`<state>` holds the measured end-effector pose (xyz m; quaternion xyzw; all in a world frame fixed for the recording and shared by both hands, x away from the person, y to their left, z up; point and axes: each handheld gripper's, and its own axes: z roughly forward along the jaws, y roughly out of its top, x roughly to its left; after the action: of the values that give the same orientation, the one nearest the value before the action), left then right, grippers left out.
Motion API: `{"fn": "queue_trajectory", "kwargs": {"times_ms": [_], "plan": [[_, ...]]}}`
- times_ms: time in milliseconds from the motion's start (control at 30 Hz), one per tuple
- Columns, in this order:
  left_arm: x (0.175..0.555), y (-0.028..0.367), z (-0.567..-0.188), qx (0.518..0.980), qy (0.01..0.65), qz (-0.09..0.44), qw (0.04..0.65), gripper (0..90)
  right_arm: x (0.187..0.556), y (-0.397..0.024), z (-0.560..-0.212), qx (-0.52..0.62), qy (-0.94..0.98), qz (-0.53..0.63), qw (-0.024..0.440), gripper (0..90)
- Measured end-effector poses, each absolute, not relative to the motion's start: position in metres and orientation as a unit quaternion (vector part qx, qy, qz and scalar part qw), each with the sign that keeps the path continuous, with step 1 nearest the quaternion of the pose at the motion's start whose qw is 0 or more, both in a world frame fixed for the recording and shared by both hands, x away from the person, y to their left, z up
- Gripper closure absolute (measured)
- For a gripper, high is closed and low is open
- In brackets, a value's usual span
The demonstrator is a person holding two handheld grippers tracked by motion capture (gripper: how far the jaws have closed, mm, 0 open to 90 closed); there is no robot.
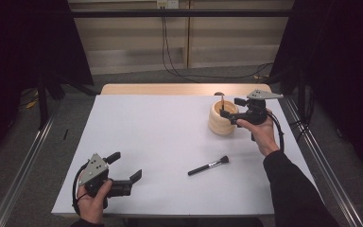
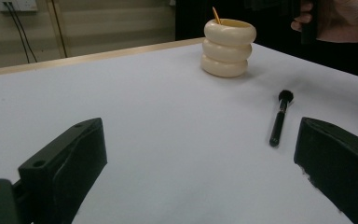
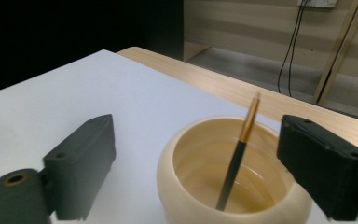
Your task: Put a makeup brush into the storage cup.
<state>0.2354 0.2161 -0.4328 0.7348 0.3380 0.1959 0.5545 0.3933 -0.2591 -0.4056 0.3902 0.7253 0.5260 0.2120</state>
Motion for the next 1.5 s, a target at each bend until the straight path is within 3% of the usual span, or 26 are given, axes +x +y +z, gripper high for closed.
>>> {"fn": "queue_trajectory", "kwargs": {"times_ms": [200, 500, 1500], "plan": [[0.235, 0.216, -0.432, 0.735, 0.339, 0.197, 0.553, 2.4, 0.382, -0.264, -0.404, 0.401, 0.720, 0.527, 0.207, 3.3], [0.235, 0.217, -0.432, 0.735, 0.338, 0.199, 0.553, 2.6, 0.362, -0.267, -0.400, 0.389, 0.721, 0.523, 0.234, 4.4], [0.232, 0.217, -0.431, 0.733, 0.331, 0.191, 0.563, 2.7, 0.291, -0.285, -0.401, 0.393, 0.698, 0.542, 0.253, 3.1]]}}
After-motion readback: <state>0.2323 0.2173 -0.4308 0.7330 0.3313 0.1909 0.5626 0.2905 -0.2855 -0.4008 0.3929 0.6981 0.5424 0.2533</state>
